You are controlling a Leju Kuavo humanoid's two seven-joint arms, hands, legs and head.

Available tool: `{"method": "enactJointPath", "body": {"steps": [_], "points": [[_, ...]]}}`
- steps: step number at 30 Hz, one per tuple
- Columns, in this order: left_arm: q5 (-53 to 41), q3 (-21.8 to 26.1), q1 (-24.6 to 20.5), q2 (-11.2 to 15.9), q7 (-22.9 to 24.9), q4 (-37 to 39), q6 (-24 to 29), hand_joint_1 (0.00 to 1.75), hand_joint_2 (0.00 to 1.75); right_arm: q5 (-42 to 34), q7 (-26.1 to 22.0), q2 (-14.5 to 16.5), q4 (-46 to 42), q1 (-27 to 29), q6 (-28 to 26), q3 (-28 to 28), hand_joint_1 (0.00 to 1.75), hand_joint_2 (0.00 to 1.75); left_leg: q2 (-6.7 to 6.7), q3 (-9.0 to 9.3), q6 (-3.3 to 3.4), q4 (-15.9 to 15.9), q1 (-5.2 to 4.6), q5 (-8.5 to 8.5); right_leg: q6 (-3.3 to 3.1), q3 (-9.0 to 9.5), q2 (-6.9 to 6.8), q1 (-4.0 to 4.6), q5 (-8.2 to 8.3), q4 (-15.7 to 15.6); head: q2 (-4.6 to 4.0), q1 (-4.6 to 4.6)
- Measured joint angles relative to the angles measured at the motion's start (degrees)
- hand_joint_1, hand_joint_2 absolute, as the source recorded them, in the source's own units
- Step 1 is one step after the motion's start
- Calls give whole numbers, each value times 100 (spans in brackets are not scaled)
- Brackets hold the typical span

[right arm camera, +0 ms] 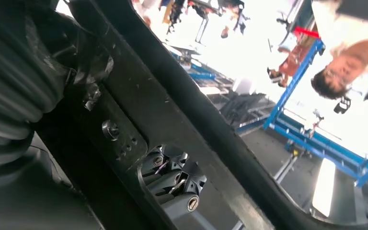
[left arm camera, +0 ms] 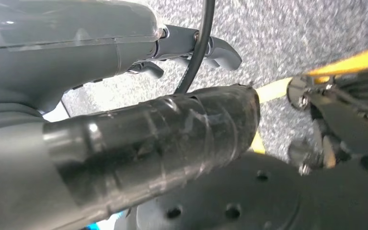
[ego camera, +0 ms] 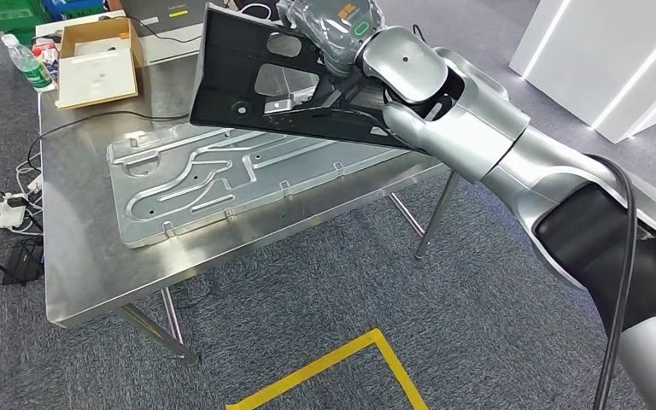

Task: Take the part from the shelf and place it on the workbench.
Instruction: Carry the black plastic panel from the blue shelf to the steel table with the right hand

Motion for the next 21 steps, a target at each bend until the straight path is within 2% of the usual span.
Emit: {"method": "enactJointPath", "body": {"steps": [1,3,4,5,6,8,10,11,12,14,15,16,17,18,19,20,21], "points": [[-1,0,3,0,0,0,2,0,0,-10,1,-2,19,2,4,11,175,175,-3,9,-31,36,16,-37,36,10,-4,-36,121,-77,0,0],[-3,0,16,1,-1,0,4,0,0,-16,1,-3,43,-2,4,20,175,175,-7,20,-118,162,58,-154,114,304,-3,-99,505,-734,0,0],[-4,0,16,4,-1,0,7,0,0,-17,0,-4,56,-10,4,25,175,175,-11,8,-172,242,67,-222,133,459,14,-107,622,-1048,0,2],[-4,0,15,7,-2,0,9,0,0,-18,-1,-6,69,-15,4,31,175,175,-18,-8,-221,303,68,-274,115,557,30,-104,661,-1237,0,3],[-4,0,13,9,-2,0,11,0,0,-19,-2,-8,83,-14,5,38,175,175,-26,-22,-262,337,62,-309,79,591,46,-87,629,-1294,1,2],[-4,-1,4,4,-2,0,14,0,0,-20,-4,-10,101,-16,4,50,175,175,-47,-10,-324,335,63,-339,-37,597,49,-66,589,-1273,1,0],[-7,-2,8,-1,-4,0,13,0,0,-20,-4,-10,109,-27,3,53,175,175,3,-23,-372,445,75,-413,-132,661,34,-74,545,-1290,1,-1],[-8,-2,9,-1,-7,0,12,0,0,-20,-4,-10,111,-36,3,53,175,175,44,-113,-390,646,76,-502,-178,708,25,-78,516,-1301,1,-1],[-10,-2,14,-1,-10,0,13,0,0,-20,-4,-10,113,-40,3,55,175,175,88,-284,-400,968,76,-619,-214,752,16,-70,482,-1308,1,0],[-11,-1,14,-1,-21,0,16,0,0,-20,-4,-9,116,-41,4,71,175,175,116,-766,-400,1719,73,-823,-252,832,5,-38,403,-1309,0,-1],[-10,-1,17,-1,-26,0,17,0,0,-21,-4,-9,118,-39,4,85,175,175,117,-960,-385,1944,68,-807,-259,880,1,-20,359,-1309,0,-1],[-9,-1,24,-1,-31,0,17,0,0,-22,-4,-9,120,-37,5,99,175,175,117,-1055,-359,1958,60,-675,-262,937,-1,-3,311,-1309,0,-2],[-7,-1,32,-1,-35,0,18,0,0,-23,-4,-9,121,-37,5,110,175,175,117,-1036,-320,1750,46,-435,-262,1007,-3,13,257,-1310,0,-2],[-5,-2,41,-1,-38,0,20,0,0,-24,-4,-9,122,-40,4,115,175,175,119,-931,-267,1373,22,-141,-259,1083,-5,26,200,-1314,0,-1],[-3,-2,48,1,-40,2,22,0,0,-24,-4,-10,125,-43,4,118,175,175,128,-803,-210,1036,-6,63,-249,1151,-9,38,148,-1332,0,1],[-2,-2,54,3,-44,3,26,0,0,-25,-4,-10,130,-46,5,122,175,175,140,-673,-155,743,-40,187,-231,1209,-10,47,105,-1357,0,1],[-2,-2,52,4,-47,4,30,0,0,-25,-5,-10,135,-47,5,127,175,175,153,-569,-107,547,-71,190,-204,1249,-13,49,80,-1394,0,1]]}}
